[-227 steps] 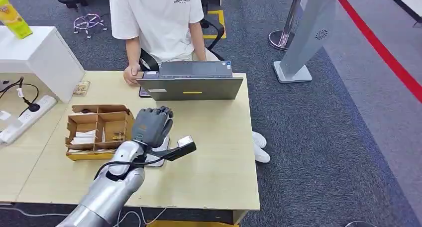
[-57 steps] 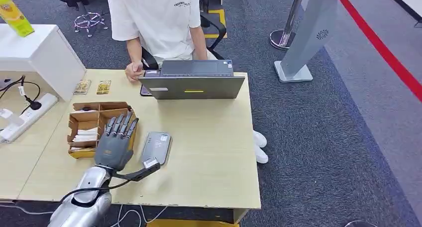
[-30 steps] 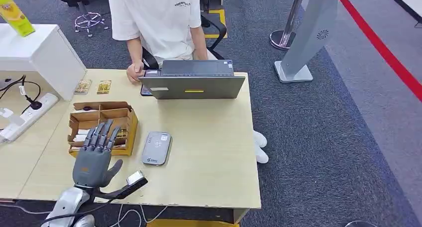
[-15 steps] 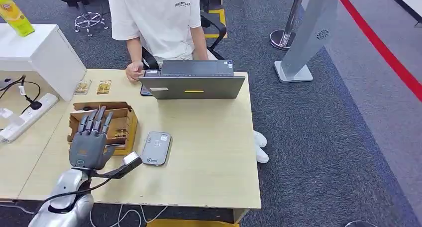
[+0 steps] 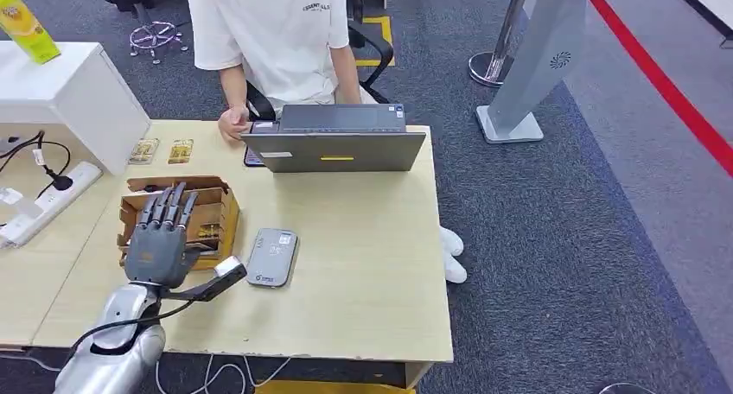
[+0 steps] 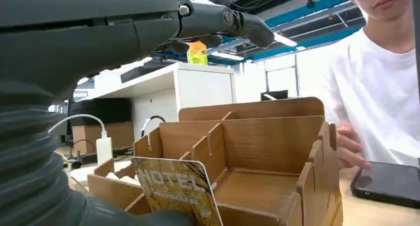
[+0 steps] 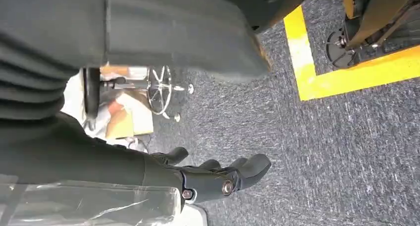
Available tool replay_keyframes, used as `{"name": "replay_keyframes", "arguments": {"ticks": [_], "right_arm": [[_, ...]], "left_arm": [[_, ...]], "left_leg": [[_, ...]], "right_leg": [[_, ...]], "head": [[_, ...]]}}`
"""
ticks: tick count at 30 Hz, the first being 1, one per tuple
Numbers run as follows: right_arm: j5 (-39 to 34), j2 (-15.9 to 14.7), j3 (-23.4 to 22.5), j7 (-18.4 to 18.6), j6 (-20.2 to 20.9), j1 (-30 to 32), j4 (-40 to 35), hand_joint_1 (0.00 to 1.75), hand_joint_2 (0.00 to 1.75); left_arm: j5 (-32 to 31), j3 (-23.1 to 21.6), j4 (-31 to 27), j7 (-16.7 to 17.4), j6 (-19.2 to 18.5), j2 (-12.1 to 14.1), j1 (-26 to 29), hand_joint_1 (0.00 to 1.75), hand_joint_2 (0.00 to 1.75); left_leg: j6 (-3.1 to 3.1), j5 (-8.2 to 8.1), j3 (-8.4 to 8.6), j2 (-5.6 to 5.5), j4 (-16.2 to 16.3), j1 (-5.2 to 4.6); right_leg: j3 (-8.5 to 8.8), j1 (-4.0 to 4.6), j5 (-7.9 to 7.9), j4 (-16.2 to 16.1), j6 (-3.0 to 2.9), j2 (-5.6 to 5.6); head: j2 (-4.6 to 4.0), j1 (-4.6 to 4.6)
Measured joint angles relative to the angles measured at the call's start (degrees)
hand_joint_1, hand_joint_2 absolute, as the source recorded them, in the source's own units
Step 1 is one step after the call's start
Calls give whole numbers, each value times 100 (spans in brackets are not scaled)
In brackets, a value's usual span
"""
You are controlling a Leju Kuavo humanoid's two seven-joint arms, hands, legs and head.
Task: Pass the card to the sensor for recognition and then transmit it.
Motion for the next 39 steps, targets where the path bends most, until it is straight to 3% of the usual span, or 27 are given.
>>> {"name": "replay_keyframes", "arguments": {"ticks": [2, 3, 26, 35, 39], "right_arm": [[-4, 0, 9, 0, -2, 1, 0, 0, 175], [-5, 0, 13, 2, -7, 1, 0, 0, 175], [11, 0, 31, 18, -41, 2, 0, 0, 175], [2, 0, 31, 20, -42, 2, 0, 0, 175], [-55, 0, 29, 50, -61, 3, 0, 0, 175]], "left_arm": [[0, 0, 13, 0, -9, -4, -1, 3, 175], [0, 0, 15, 0, -24, -9, -1, 175, 175], [304, 2, 46, -170, -665, 48, 79, 175, 175], [396, 2, 26, -227, -531, 37, 100, 175, 175], [525, 2, -504, -409, -385, 39, 286, 175, 175]], "left_leg": [[-1, 1, 1, 0, 0, 0], [-1, 1, 2, 0, 0, 0], [-1, 3, -2, -1, 0, 0], [-2, 3, -2, 0, 0, 0], [-1, 3, -4, 0, 1, 1]], "right_leg": [[1, 0, 0, 0, 0, 0], [2, 0, 0, 0, 0, 0], [0, 0, 1, 0, 0, 0], [-1, 0, 1, 0, 0, 1], [-4, 0, 1, 0, 0, 2]], "head": [[2, 0], [2, 0], [0, 0], [2, 0], [2, 0]]}}
